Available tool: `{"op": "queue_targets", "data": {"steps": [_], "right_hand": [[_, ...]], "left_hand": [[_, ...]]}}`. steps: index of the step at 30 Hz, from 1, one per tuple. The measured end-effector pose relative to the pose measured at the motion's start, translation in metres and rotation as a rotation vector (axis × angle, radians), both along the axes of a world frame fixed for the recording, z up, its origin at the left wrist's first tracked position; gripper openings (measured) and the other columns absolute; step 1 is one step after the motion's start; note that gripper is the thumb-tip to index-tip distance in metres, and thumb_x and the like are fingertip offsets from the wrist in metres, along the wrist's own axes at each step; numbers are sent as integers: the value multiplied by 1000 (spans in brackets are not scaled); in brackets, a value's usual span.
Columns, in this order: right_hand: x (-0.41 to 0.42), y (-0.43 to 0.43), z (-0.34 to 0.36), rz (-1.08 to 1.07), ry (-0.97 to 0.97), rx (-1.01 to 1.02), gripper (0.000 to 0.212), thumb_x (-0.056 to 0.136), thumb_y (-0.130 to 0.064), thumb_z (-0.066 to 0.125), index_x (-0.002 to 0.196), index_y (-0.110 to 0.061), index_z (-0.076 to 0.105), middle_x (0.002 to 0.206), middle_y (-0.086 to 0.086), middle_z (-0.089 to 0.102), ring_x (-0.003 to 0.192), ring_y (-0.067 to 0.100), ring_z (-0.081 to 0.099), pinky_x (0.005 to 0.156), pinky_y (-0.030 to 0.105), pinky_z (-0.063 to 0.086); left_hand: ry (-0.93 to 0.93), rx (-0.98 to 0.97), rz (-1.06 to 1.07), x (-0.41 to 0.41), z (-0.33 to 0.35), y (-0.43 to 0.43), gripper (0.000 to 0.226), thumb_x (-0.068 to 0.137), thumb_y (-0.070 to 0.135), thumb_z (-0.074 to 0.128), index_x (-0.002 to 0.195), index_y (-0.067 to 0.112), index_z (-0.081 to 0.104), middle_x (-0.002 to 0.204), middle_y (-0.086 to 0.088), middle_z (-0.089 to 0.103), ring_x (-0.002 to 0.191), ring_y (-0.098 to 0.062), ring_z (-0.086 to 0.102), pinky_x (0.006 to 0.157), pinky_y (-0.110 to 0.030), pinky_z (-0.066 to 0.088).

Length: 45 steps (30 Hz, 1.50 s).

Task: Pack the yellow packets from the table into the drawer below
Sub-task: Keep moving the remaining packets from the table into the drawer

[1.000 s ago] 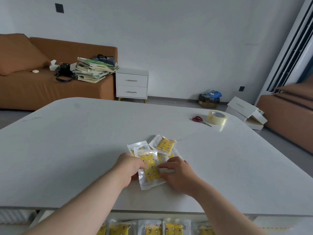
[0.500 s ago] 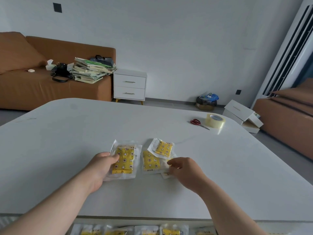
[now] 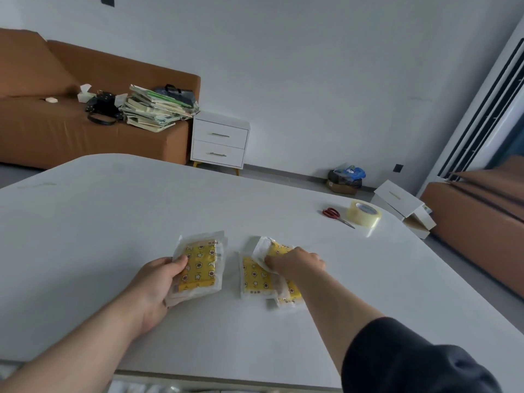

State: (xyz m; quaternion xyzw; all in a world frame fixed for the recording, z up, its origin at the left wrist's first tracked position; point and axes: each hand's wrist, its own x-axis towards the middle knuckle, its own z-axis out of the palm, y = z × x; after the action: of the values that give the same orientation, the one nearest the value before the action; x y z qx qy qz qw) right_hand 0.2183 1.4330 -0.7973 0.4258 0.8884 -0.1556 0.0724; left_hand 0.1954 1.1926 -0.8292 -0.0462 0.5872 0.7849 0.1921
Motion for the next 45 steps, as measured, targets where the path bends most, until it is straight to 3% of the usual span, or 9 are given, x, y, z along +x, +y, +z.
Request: {"op": "queue_targets", "data": {"steps": [2,7,13,16,20,30,37,41,45], "right_hand": [[-1,-3,-2,43,-11,1,80,66,-64,56,133,-22,45,129,7,51,120,29,47,96,35,43],[14,3,-6,127,185,-129,44,67,-35,66,110,-29,58,115,-1,55,107,23,52,93,39,51],[31,16,4,238,213,-297,57,81,-9,59,135,-20,47,127,5,51,104,22,54,81,30,52],[33,11,11,271,117,-196,38,75,-28,56,110,-15,60,114,7,57,100,24,54,82,36,48],[30,0,7,426,-64,134,69,74,-66,54,124,-18,56,127,5,51,119,29,44,93,40,37],[25,-1,13,395,29,11,62,58,-61,75,105,-23,58,108,1,55,101,25,53,93,41,49],[39,5,20,211,374,-214,20,79,-23,74,93,-14,62,85,4,64,73,18,60,60,29,50],[45,-11,11,65,403,-401,21,79,-22,74,93,-9,64,91,11,70,84,26,69,77,38,59],[47,-26,-2,117,317,-257,25,77,-32,70,82,-11,57,75,2,59,60,19,57,48,22,42]], "left_hand": [[-2,7,7,0,1,0,15,98,13,50,96,2,60,73,-11,73,54,-21,70,64,-35,51],[-11,18,16,1,2,-1,14,97,13,50,92,3,59,64,-6,73,52,-20,70,48,-28,52],[-21,-5,24,4,5,-1,14,97,13,51,94,2,58,85,-16,70,68,-27,68,63,-35,51],[-32,-4,24,6,7,-1,14,97,12,51,94,1,58,85,-17,69,75,-29,66,68,-39,51],[-41,-14,20,7,10,-2,14,97,13,51,95,1,59,90,-19,69,78,-31,65,75,-42,50],[-46,-25,20,8,12,-1,15,98,12,50,94,1,59,89,-17,69,78,-30,66,66,-38,50],[-46,-10,35,6,10,-1,14,97,11,52,93,1,60,77,-13,72,75,-29,67,71,-41,53],[-43,-12,32,6,11,0,14,97,12,52,92,1,60,73,-12,73,71,-28,68,67,-39,53],[-35,-17,34,7,10,-1,15,97,12,52,93,0,60,79,-16,72,71,-28,68,70,-39,53]]}}
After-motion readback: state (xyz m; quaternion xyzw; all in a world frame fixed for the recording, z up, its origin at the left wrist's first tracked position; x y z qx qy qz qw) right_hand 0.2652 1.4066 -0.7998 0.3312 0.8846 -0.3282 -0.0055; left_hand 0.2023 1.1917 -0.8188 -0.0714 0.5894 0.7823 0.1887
